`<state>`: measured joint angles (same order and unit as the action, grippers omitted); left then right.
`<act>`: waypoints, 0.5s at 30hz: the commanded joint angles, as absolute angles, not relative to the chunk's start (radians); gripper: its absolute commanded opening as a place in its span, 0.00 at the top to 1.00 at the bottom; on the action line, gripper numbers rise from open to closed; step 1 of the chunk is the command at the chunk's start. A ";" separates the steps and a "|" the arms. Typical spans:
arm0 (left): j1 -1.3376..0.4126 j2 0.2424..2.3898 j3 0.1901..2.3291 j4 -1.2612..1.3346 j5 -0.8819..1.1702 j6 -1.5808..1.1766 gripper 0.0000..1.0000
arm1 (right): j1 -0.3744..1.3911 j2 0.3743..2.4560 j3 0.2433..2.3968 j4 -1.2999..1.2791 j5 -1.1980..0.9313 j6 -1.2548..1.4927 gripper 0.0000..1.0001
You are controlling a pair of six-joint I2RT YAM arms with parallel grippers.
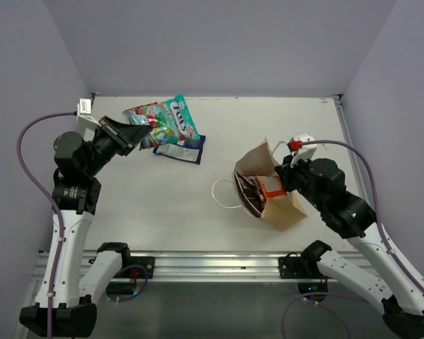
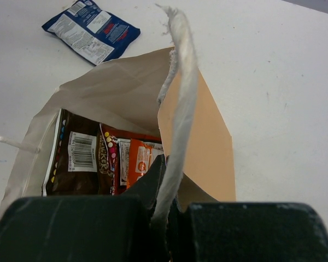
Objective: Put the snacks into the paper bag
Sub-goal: Place the snack in the paper bag.
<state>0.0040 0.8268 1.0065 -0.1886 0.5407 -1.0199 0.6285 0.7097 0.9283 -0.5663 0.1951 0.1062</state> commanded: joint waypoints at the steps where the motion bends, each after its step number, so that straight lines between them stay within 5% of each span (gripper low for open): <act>1: -0.047 0.801 1.014 -0.141 0.525 -1.109 1.00 | 0.634 0.739 0.972 -0.509 0.213 0.129 1.00; 15: -0.196 0.825 1.078 -0.167 0.485 -1.140 1.00 | 0.632 0.848 1.055 -0.433 0.324 0.159 1.00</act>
